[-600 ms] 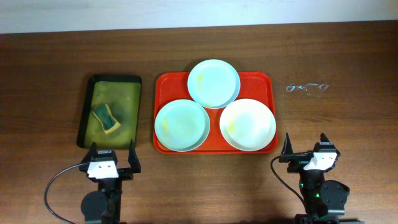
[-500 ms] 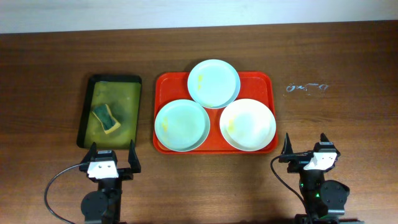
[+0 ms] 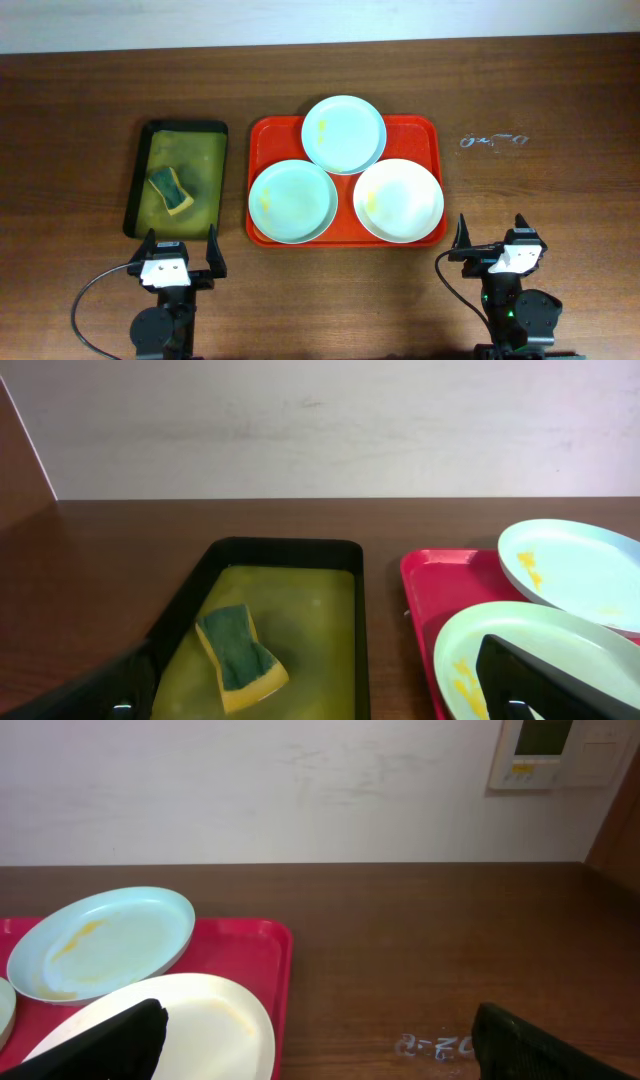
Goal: Clean dirty plates on tray and stack at the side
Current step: 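Move the left gripper toward the sponge in the black tray, then grasp the green-and-yellow sponge with the left gripper, then dip and rub the sponge in the soapy water, then lift it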
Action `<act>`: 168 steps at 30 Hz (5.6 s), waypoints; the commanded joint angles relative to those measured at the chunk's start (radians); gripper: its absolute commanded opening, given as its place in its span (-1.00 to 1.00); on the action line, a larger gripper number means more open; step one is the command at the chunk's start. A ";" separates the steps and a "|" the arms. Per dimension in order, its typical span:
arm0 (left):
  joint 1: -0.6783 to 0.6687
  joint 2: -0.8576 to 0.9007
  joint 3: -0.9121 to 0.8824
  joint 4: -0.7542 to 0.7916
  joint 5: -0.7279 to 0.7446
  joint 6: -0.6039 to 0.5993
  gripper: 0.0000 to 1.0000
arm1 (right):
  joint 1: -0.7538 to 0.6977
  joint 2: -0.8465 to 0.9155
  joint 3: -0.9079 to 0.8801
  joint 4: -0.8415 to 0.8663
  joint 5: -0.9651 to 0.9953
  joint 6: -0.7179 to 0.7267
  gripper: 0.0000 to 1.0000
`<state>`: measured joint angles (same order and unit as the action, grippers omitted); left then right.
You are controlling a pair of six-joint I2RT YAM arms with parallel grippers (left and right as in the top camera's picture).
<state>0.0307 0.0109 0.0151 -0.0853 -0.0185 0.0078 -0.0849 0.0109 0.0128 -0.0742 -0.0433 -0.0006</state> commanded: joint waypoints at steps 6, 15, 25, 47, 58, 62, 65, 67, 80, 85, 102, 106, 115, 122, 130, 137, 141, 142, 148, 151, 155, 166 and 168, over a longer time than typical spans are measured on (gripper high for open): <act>0.005 -0.005 -0.006 0.002 -0.004 0.019 0.99 | -0.008 -0.004 -0.007 -0.001 -0.001 0.000 0.97; 0.005 -0.005 -0.006 0.002 -0.004 0.019 0.99 | -0.008 -0.004 -0.007 -0.001 -0.001 0.000 0.97; 0.005 -0.005 -0.006 0.002 -0.004 0.019 0.99 | -0.008 -0.004 -0.007 -0.001 -0.001 0.000 0.97; 0.005 0.049 0.175 0.346 0.282 0.019 0.99 | -0.008 -0.005 -0.007 -0.001 -0.001 0.000 0.97; 0.034 1.042 1.239 -0.647 0.038 -0.072 0.99 | -0.008 -0.005 -0.007 -0.001 -0.001 0.000 0.97; 0.037 1.308 1.312 -0.789 0.232 -0.072 0.98 | -0.008 -0.004 -0.007 -0.001 -0.001 0.000 0.97; 0.076 1.461 1.312 -0.838 -0.072 -0.418 0.98 | -0.008 -0.005 -0.007 -0.001 -0.001 0.000 0.97; 0.095 1.541 1.312 -0.815 -0.251 -0.547 0.98 | -0.008 -0.004 -0.007 -0.001 -0.001 0.000 0.97; 0.121 2.006 1.312 -0.534 -0.115 -0.624 0.99 | -0.008 -0.004 -0.007 -0.001 -0.001 0.000 0.97; 0.121 2.036 1.312 -0.497 -0.125 -0.621 0.54 | -0.008 -0.005 -0.007 -0.001 -0.001 0.000 0.97; 0.121 2.035 1.334 -0.642 0.004 -0.552 -0.02 | -0.008 -0.005 -0.007 -0.001 -0.001 0.000 0.97; 0.121 2.035 1.334 -0.644 0.004 -0.552 -0.95 | -0.008 -0.004 -0.007 -0.001 -0.001 0.000 0.97; 0.121 2.035 1.334 -0.671 0.008 -0.552 -0.19 | -0.008 -0.005 -0.007 -0.001 -0.001 0.000 0.97; 0.121 2.035 1.334 -0.683 0.008 -0.552 -0.92 | -0.008 -0.004 -0.007 -0.001 -0.001 0.000 0.97; 0.121 2.035 1.334 -0.743 0.043 -0.552 0.46 | -0.008 -0.005 -0.007 -0.001 -0.001 0.000 0.97; 0.121 2.035 1.334 -0.740 0.042 -0.552 -0.99 | -0.008 -0.004 -0.007 -0.001 -0.001 0.000 0.97; 0.132 2.035 1.334 -0.673 0.010 -0.552 0.98 | -0.008 -0.004 -0.007 -0.001 -0.001 0.000 0.97; 0.142 2.035 1.334 -0.647 -0.005 -0.552 0.98 | -0.008 -0.005 -0.007 -0.001 -0.001 0.000 0.97; 0.156 2.035 1.334 -0.607 -0.004 -0.552 -1.00 | -0.008 -0.005 -0.007 -0.001 -0.001 0.000 0.97; 0.158 2.029 1.345 -0.640 -0.003 -0.552 -1.00 | -0.008 -0.004 -0.007 -0.001 -0.001 0.000 0.97; 0.166 1.924 1.474 -0.784 -0.003 -0.552 -0.59 | -0.008 -0.005 -0.007 -0.001 -0.001 0.000 0.97; 0.167 1.906 1.289 -0.626 -0.050 -0.552 0.29 | -0.008 -0.005 -0.007 -0.001 -0.001 0.000 0.97; 0.167 1.906 1.264 -0.608 -0.066 -0.552 0.47 | -0.008 -0.004 -0.007 -0.001 -0.001 0.000 0.97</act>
<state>0.1905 1.9282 1.3132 -0.7120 -0.0601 -0.5434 -0.0856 0.0128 0.0128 -0.0738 -0.0433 -0.0006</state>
